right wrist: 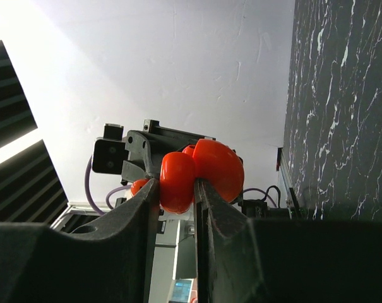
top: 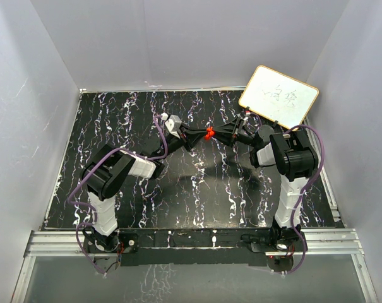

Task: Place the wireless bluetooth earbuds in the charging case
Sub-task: Place the earbud in the charging case.

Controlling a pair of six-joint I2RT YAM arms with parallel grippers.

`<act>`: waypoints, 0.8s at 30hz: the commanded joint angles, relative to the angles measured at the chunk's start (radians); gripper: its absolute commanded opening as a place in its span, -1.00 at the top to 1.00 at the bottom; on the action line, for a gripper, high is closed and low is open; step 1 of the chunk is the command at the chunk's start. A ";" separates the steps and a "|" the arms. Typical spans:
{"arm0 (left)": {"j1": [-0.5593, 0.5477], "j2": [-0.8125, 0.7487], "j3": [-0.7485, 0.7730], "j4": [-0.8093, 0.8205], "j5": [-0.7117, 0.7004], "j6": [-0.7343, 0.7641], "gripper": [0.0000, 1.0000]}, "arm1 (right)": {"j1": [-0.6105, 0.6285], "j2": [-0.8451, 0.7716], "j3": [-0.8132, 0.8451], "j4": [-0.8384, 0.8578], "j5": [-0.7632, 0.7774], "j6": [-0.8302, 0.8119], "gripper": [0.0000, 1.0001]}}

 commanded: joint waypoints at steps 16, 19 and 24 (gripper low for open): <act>0.006 0.011 0.026 0.198 -0.033 0.042 1.00 | 0.006 -0.045 0.041 0.341 0.013 0.022 1.00; 0.006 0.014 0.026 0.200 -0.037 0.044 1.00 | 0.007 -0.047 0.041 0.341 0.014 0.025 1.00; 0.006 0.016 0.028 0.200 -0.041 0.044 1.00 | 0.006 -0.047 0.041 0.341 0.015 0.025 1.00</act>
